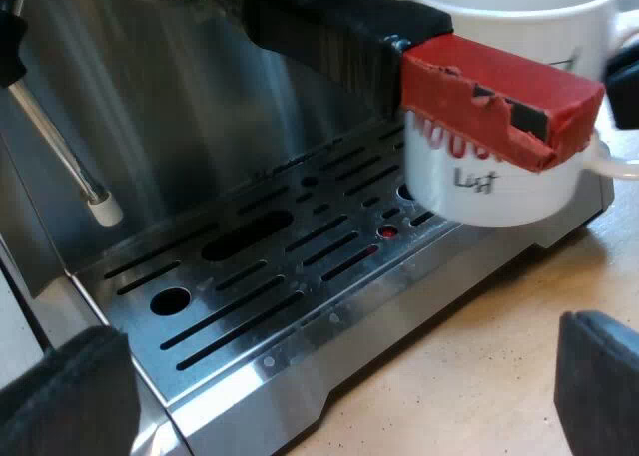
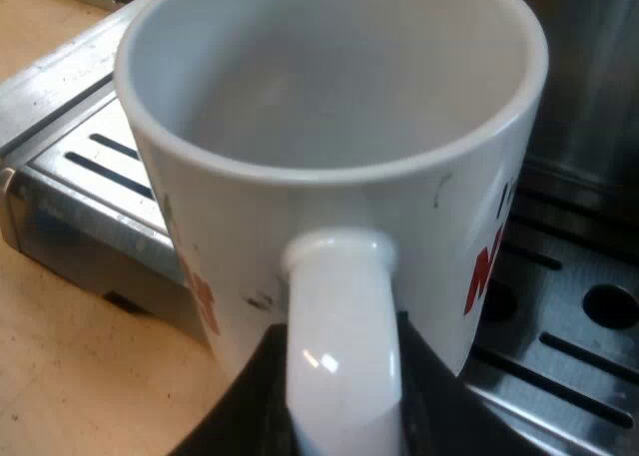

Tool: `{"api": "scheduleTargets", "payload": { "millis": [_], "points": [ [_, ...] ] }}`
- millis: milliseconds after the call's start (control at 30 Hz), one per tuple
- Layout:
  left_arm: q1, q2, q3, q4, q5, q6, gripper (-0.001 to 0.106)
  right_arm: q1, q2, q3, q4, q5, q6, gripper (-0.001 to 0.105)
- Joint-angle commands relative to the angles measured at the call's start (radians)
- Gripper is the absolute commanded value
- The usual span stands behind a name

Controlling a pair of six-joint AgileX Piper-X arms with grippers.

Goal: Place mug into machine

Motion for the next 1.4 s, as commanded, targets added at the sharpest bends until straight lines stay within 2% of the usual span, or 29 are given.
{"api": "scheduleTargets", "payload": {
  "millis": [33,267,633,700,767,833,867,933,1100,1167,1400],
  "points": [
    [-0.004,0.000,-0.003,-0.020,0.007,-0.002,0.085,0.000,0.040,-0.048,-0.082,0.011,-0.002,0.000],
    [-0.004,0.000,-0.003,-0.020,0.007,-0.002,0.085,0.000,0.233,-0.174,-0.133,0.011,-0.002,0.000],
    [-0.004,0.000,-0.003,-0.035,0.028,-0.002,0.085,0.000,0.360,-0.278,-0.133,0.011,-0.002,0.000],
    [-0.004,0.000,-0.003,-0.035,0.028,-0.002,0.085,0.000,0.366,-0.281,-0.133,0.014,-0.002,0.004],
    [-0.004,0.000,-0.003,-0.035,0.028,-0.002,0.085,0.000,0.369,-0.281,-0.130,0.019,-0.002,0.019],
    [-0.004,0.000,-0.003,-0.035,0.028,-0.002,0.085,0.000,0.369,-0.281,-0.125,0.019,-0.002,0.026],
    [-0.004,0.000,-0.003,-0.035,0.028,-0.002,0.085,0.000,0.369,-0.281,-0.118,0.019,-0.002,0.045],
    [-0.004,0.000,-0.003,-0.035,0.028,-0.002,0.085,0.000,0.369,-0.281,-0.118,0.019,-0.002,0.054],
    [-0.004,0.000,-0.003,-0.035,0.028,-0.002,0.085,0.024,0.362,-0.279,-0.116,0.081,0.000,0.055],
    [-0.004,0.000,-0.003,-0.035,0.028,-0.002,0.085,0.032,0.363,-0.279,-0.105,0.101,0.036,0.055],
    [-0.004,0.000,-0.003,-0.035,0.028,-0.002,0.085,0.032,0.363,-0.223,-0.199,0.100,0.049,0.055]
  ]
}}
